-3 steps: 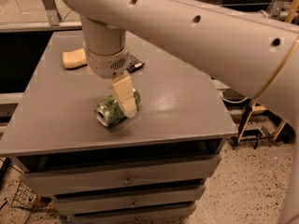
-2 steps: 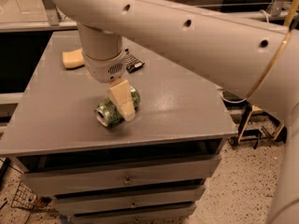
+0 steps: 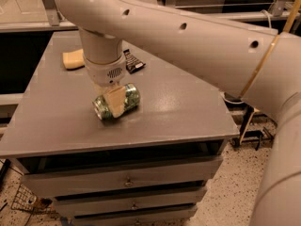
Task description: Pick green can
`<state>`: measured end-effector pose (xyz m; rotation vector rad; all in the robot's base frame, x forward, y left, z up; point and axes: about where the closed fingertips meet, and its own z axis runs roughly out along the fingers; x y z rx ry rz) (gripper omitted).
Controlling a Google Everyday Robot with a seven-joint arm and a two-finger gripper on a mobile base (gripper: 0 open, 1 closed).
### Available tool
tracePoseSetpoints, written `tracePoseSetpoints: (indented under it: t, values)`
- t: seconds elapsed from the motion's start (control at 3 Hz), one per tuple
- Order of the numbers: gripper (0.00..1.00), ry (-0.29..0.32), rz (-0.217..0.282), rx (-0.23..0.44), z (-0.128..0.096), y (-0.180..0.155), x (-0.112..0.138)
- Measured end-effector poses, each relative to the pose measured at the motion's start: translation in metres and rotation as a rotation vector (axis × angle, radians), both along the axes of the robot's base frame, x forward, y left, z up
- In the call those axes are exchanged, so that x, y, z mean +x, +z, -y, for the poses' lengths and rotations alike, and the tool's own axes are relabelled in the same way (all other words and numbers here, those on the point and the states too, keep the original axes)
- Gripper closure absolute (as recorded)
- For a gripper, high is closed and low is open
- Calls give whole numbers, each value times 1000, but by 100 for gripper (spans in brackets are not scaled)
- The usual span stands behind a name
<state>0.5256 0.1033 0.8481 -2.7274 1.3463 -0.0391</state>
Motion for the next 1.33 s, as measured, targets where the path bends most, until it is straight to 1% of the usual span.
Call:
tracePoseSetpoints:
  t: [0.33, 0.67, 1.0, 1.33]
  values:
    - [64, -3, -25, 9, -5, -9, 0]
    - [95, -12, -47, 38, -4, -7, 8]
    - [100, -38, -37, 74, 7, 8, 20]
    - [100, -97, 26, 112, 34, 40, 40]
